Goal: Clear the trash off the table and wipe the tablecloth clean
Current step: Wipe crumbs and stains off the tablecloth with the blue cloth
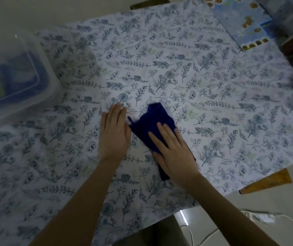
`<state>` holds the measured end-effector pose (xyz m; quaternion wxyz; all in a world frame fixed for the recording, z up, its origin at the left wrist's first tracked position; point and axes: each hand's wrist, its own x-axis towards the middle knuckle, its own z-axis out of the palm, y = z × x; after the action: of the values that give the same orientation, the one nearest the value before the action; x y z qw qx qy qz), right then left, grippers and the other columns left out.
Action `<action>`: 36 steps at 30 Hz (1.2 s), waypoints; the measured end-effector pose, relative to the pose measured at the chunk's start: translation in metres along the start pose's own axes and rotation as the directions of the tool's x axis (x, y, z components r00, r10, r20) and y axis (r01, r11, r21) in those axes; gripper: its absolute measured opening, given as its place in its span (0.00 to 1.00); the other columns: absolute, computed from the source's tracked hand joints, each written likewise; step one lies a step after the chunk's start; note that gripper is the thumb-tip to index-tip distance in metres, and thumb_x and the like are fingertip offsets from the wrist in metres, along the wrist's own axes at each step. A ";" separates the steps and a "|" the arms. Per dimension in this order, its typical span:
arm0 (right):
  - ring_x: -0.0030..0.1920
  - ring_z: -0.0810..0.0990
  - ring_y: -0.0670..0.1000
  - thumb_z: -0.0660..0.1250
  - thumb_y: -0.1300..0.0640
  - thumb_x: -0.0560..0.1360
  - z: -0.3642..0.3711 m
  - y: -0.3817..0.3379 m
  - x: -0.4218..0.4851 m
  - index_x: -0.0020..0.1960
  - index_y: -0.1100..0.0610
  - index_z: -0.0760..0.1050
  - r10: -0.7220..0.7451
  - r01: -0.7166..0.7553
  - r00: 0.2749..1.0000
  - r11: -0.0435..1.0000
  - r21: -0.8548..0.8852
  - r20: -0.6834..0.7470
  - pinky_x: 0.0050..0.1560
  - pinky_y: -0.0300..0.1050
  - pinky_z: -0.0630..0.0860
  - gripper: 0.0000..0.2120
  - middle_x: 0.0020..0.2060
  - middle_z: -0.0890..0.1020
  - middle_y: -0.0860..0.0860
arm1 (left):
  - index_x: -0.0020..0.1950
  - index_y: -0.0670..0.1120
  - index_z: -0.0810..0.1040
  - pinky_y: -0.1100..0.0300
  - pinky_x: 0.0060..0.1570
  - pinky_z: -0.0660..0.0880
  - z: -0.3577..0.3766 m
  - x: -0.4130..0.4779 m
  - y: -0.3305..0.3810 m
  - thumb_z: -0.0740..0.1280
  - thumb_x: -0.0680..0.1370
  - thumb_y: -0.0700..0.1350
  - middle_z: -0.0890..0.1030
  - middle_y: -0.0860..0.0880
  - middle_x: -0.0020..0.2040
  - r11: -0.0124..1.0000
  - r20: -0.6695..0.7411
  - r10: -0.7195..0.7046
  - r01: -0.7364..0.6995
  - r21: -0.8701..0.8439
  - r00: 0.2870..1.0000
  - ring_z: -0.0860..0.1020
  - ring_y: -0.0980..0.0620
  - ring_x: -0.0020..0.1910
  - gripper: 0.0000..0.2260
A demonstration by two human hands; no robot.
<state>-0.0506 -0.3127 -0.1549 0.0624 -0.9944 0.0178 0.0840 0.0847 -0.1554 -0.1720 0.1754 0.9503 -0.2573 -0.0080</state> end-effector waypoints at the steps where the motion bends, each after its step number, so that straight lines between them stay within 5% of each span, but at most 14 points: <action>1: 0.77 0.50 0.53 0.49 0.45 0.81 -0.001 0.012 -0.016 0.77 0.50 0.53 -0.004 0.004 1.000 0.999 -0.033 0.015 0.76 0.55 0.49 0.26 0.77 0.54 0.55 | 0.73 0.41 0.64 0.46 0.76 0.53 0.000 0.000 0.000 0.48 0.81 0.46 0.63 0.43 0.76 1.000 -0.001 -0.002 0.002 0.002 1.000 0.58 0.47 0.76 0.22; 7: 0.77 0.48 0.55 0.43 0.46 0.81 -0.022 0.119 -0.070 0.77 0.55 0.50 0.248 -0.247 0.968 0.969 -0.023 0.033 0.73 0.63 0.54 0.27 0.77 0.53 0.56 | 0.75 0.42 0.62 0.46 0.76 0.53 -0.001 0.000 -0.002 0.47 0.82 0.47 0.62 0.43 0.77 1.000 0.017 -0.010 0.010 0.016 1.000 0.56 0.47 0.77 0.22; 10: 0.77 0.48 0.55 0.43 0.41 0.78 -0.029 0.140 -0.041 0.77 0.55 0.49 0.547 -0.539 0.836 0.832 0.133 -0.033 0.75 0.60 0.49 0.31 0.77 0.51 0.56 | 0.75 0.42 0.62 0.46 0.76 0.53 0.001 -0.001 -0.003 0.45 0.82 0.48 0.61 0.43 0.77 1.000 0.014 -0.011 0.011 0.013 1.000 0.56 0.47 0.77 0.23; 12: 0.77 0.48 0.56 0.41 0.38 0.77 -0.030 0.129 -0.004 0.77 0.54 0.49 0.606 -0.588 0.791 0.791 0.169 -0.086 0.76 0.58 0.46 0.33 0.77 0.51 0.57 | 0.75 0.41 0.62 0.45 0.76 0.53 0.002 -0.001 -0.003 0.46 0.82 0.48 0.62 0.43 0.77 1.000 0.007 -0.008 0.008 0.007 1.000 0.56 0.47 0.77 0.23; 15: 0.77 0.49 0.57 0.40 0.40 0.79 -0.034 0.090 0.047 0.77 0.54 0.50 0.490 -0.478 0.863 0.871 0.112 -0.124 0.76 0.57 0.46 0.30 0.77 0.52 0.58 | 0.75 0.41 0.62 0.45 0.76 0.54 0.003 -0.001 -0.004 0.46 0.82 0.47 0.62 0.43 0.77 1.000 0.000 -0.005 0.005 0.015 1.000 0.56 0.47 0.77 0.23; 19: 0.76 0.55 0.58 0.49 0.46 0.80 -0.021 0.020 0.076 0.76 0.55 0.54 0.145 -0.149 0.983 0.988 -0.034 -0.112 0.75 0.60 0.52 0.26 0.76 0.56 0.59 | 0.75 0.41 0.61 0.46 0.76 0.52 0.003 -0.002 -0.003 0.47 0.80 0.44 0.61 0.44 0.77 1.000 -0.007 0.016 -0.016 -0.019 1.000 0.56 0.47 0.77 0.23; 22: 0.74 0.61 0.57 0.53 0.50 0.78 -0.003 -0.007 0.066 0.75 0.56 0.58 -0.053 0.050 0.997 0.997 -0.061 -0.053 0.74 0.58 0.58 0.27 0.74 0.61 0.59 | 0.74 0.41 0.62 0.47 0.77 0.52 0.002 -0.001 -0.003 0.48 0.80 0.42 0.62 0.44 0.76 0.999 -0.023 0.010 -0.011 -0.047 1.000 0.58 0.48 0.77 0.23; 27: 0.75 0.58 0.55 0.53 0.49 0.77 0.002 0.052 -0.015 0.75 0.55 0.58 -0.196 0.197 0.980 0.973 -0.121 0.016 0.72 0.55 0.55 0.27 0.75 0.61 0.56 | 0.75 0.41 0.63 0.46 0.76 0.53 0.000 -0.002 -0.002 0.47 0.80 0.43 0.63 0.45 0.76 0.997 -0.033 0.013 -0.015 -0.080 0.999 0.59 0.48 0.76 0.23; 32: 0.74 0.59 0.56 0.48 0.48 0.80 -0.020 0.149 -0.065 0.74 0.58 0.60 -0.011 0.011 1.000 1.000 0.000 0.012 0.74 0.55 0.54 0.25 0.74 0.60 0.56 | 0.75 0.40 0.60 0.45 0.76 0.53 0.001 -0.002 0.005 0.49 0.81 0.43 0.59 0.43 0.78 0.994 0.016 -0.036 0.034 0.104 0.999 0.55 0.47 0.78 0.22; 36: 0.76 0.52 0.55 0.46 0.47 0.79 -0.033 0.188 -0.028 0.76 0.57 0.56 0.177 -0.171 0.983 0.978 0.119 -0.040 0.76 0.55 0.50 0.28 0.76 0.55 0.56 | 0.74 0.39 0.62 0.43 0.75 0.56 0.009 0.001 0.042 0.48 0.82 0.45 0.61 0.40 0.76 0.990 -0.009 -0.126 0.127 0.069 0.992 0.57 0.44 0.77 0.22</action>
<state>-0.0813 -0.5032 -0.1404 0.1113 -0.9856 0.1111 0.0628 0.0638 -0.1930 -0.1660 0.1423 0.9702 -0.1961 -0.0078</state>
